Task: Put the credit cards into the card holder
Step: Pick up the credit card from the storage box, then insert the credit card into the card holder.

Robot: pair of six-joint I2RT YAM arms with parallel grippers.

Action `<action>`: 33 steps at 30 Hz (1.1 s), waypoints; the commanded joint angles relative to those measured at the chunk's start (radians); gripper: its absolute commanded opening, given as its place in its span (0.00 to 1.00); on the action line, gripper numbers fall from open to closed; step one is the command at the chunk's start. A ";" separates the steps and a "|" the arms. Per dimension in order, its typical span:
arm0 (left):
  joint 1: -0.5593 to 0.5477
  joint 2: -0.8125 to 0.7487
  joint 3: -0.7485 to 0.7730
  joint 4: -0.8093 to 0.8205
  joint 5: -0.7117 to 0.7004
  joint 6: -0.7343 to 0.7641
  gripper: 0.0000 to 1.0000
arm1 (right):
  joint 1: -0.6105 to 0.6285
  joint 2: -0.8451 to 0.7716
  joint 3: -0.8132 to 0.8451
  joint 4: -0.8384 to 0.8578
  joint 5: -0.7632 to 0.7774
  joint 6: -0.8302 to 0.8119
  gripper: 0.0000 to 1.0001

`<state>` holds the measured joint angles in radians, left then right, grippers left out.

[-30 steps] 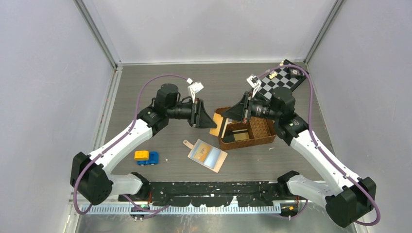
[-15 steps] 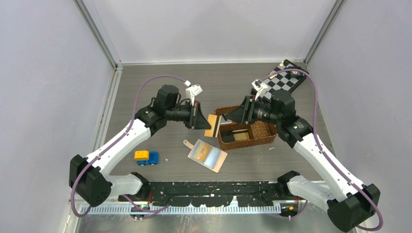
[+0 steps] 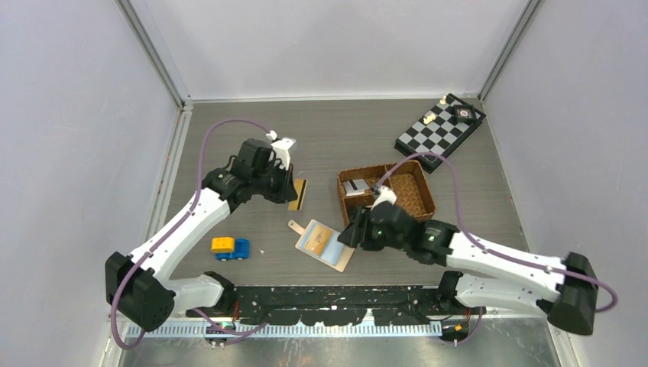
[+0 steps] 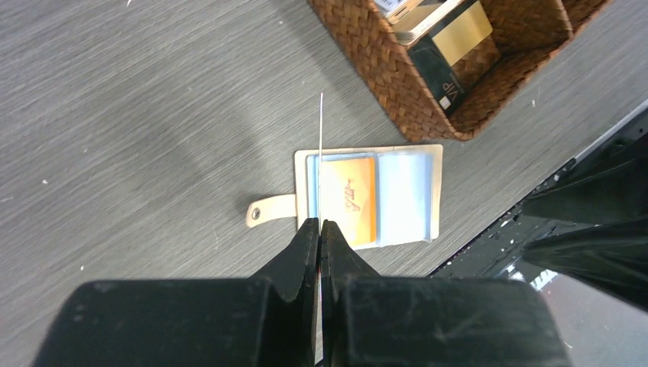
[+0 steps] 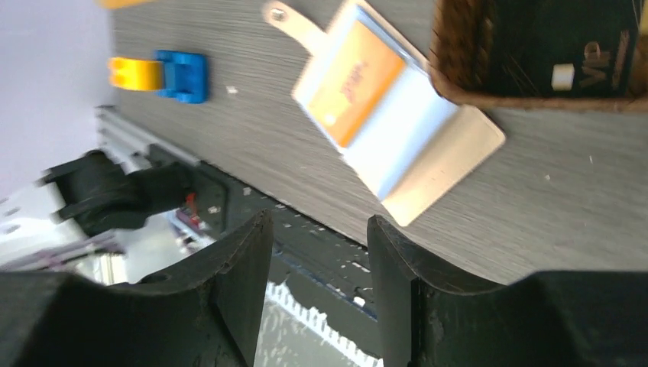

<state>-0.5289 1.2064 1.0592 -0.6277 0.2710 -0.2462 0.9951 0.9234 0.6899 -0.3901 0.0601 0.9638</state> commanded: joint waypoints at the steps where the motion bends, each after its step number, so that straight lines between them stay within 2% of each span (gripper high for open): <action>1: 0.001 -0.026 0.005 -0.037 -0.039 0.009 0.00 | 0.136 0.148 0.013 0.012 0.327 0.242 0.54; 4: 0.001 -0.039 0.011 -0.039 -0.016 0.005 0.00 | 0.187 0.290 0.079 -0.031 0.388 0.299 0.54; 8: 0.001 -0.071 -0.001 -0.032 -0.012 -0.004 0.00 | 0.191 0.381 0.117 -0.053 0.403 0.327 0.51; 13: 0.001 -0.067 -0.004 -0.028 0.020 -0.008 0.00 | 0.192 0.409 0.090 -0.045 0.430 0.369 0.47; 19: 0.000 -0.062 -0.006 -0.027 0.021 -0.011 0.00 | 0.192 0.466 0.086 0.019 0.410 0.332 0.48; 27: 0.000 -0.053 -0.003 -0.029 0.024 -0.008 0.00 | 0.190 0.532 0.100 -0.024 0.398 0.307 0.44; 29: 0.000 -0.049 -0.001 -0.025 0.028 -0.009 0.00 | 0.187 0.534 0.096 -0.034 0.396 0.292 0.39; 33: -0.001 -0.031 -0.002 -0.020 0.072 -0.043 0.00 | 0.169 0.522 0.085 -0.081 0.394 0.249 0.18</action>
<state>-0.5289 1.1614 1.0550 -0.6640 0.2882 -0.2577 1.1790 1.4555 0.7624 -0.4294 0.4168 1.2503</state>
